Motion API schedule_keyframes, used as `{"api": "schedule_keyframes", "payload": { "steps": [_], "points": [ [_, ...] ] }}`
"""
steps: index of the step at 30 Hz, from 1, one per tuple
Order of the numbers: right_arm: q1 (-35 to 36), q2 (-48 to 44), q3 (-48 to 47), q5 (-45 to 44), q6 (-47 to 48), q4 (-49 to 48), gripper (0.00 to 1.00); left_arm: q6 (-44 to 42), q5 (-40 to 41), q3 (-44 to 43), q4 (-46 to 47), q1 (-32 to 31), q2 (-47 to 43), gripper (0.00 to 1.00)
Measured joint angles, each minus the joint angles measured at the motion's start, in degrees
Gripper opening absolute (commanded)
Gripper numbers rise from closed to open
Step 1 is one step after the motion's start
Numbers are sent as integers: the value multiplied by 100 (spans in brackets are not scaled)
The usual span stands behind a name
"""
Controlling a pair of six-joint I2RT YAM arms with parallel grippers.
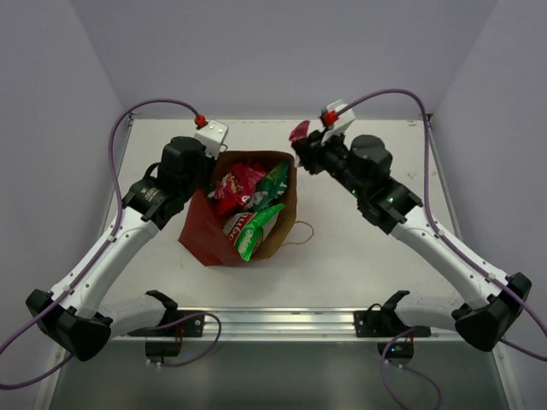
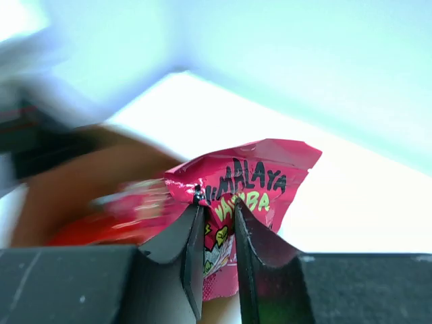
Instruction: Take the snacks out of the paper bag
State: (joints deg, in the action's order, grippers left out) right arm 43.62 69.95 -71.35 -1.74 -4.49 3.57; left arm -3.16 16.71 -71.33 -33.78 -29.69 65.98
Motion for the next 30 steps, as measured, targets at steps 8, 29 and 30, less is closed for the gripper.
{"api": "schedule_keyframes", "payload": {
  "steps": [8, 29, 30],
  "points": [
    [-2059, 1381, 107, -470, -374, 162, 2, -181, -4, 57, 33, 122, -76, 0],
    [-1821, 1117, 387, 450, -748, 787, 80, -245, -55, 365, 273, 157, -295, 0],
    [-1589, 848, 402, 520, -739, 726, 80, -245, -57, 367, 271, 157, -297, 0]
  ]
}}
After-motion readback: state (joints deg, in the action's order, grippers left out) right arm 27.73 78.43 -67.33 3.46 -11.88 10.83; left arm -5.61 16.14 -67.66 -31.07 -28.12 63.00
